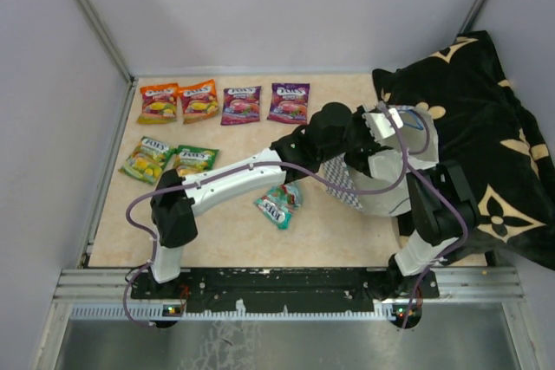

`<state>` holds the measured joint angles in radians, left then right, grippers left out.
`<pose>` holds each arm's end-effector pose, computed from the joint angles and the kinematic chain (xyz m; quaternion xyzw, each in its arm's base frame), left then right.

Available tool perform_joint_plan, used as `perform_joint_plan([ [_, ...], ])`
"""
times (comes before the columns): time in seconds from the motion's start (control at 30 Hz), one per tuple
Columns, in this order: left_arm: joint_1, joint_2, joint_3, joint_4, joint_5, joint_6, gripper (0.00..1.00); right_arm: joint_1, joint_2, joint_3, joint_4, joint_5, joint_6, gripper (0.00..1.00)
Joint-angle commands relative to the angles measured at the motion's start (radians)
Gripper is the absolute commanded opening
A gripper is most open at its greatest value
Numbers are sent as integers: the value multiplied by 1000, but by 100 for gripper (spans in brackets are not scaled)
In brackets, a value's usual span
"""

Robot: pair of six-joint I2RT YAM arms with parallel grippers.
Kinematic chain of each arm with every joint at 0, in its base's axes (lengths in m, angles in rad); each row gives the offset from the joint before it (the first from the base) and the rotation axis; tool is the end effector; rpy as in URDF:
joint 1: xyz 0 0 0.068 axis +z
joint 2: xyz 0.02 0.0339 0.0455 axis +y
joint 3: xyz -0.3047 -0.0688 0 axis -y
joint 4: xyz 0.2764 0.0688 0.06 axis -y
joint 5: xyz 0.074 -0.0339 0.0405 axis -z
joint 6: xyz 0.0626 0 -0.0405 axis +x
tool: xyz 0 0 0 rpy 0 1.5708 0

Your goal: Take the snacks out of the paper bag

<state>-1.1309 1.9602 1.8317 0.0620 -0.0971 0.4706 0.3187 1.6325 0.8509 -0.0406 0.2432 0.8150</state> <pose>0.2412 -0.4982 0.4104 0.5005 0.5316 -0.1877 0.6570 0.3551 0.1013 0.1668 0.2699 0.8847 0.0996 0.3668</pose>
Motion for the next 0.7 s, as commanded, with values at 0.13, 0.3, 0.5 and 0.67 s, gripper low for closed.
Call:
perform_joint_plan([
  [0.13,-43,-2,76,33,-19,17,0,5,-86,-82,84,49,-50,0],
  [0.3,-25,36,122,28,-122,22,0,8,-278,-163,110,-69,-127,0],
  [0.5,20,97,207,-6,-233,-10,0,105,-601,-211,-45,-127,-287,0],
  [0.67,81,147,298,-71,-231,-94,0,113,-914,-236,-216,-147,-345,0],
])
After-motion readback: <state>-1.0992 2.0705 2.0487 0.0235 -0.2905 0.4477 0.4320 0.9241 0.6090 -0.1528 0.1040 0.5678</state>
